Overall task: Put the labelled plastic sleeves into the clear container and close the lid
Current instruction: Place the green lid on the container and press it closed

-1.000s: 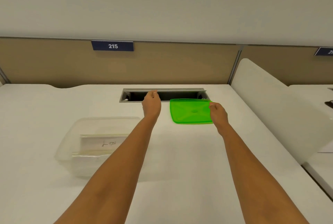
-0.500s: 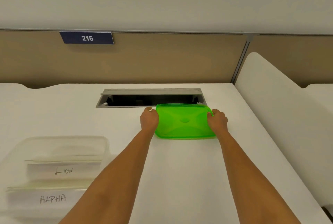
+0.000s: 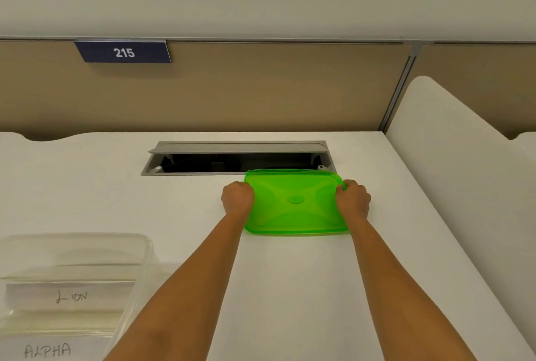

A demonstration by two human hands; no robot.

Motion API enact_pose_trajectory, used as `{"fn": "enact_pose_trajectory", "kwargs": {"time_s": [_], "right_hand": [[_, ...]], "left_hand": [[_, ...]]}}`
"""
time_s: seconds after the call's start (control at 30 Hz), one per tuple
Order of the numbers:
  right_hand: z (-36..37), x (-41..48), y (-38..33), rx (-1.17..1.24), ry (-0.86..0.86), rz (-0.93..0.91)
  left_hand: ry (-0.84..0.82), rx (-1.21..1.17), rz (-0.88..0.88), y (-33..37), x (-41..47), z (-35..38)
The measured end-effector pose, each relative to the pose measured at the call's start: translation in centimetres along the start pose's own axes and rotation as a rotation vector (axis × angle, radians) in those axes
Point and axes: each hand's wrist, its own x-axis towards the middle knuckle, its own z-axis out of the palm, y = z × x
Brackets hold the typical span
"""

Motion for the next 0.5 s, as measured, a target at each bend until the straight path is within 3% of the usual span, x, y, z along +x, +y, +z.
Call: {"fn": "enact_pose_trajectory", "kwargs": {"time_s": [0.3,0.5], "right_hand": [[-3.5,-1.7,-2.4,0.585,0.059,0.182],[-6.4,-6.5,-5.7,1.09,0.019,0.168]], "left_hand": [[-0.071,-0.389,-0.056,2.7,-3.0,-3.8],[-0.124,-0.739,-0.015,3.5,-7.1,-8.9]]}}
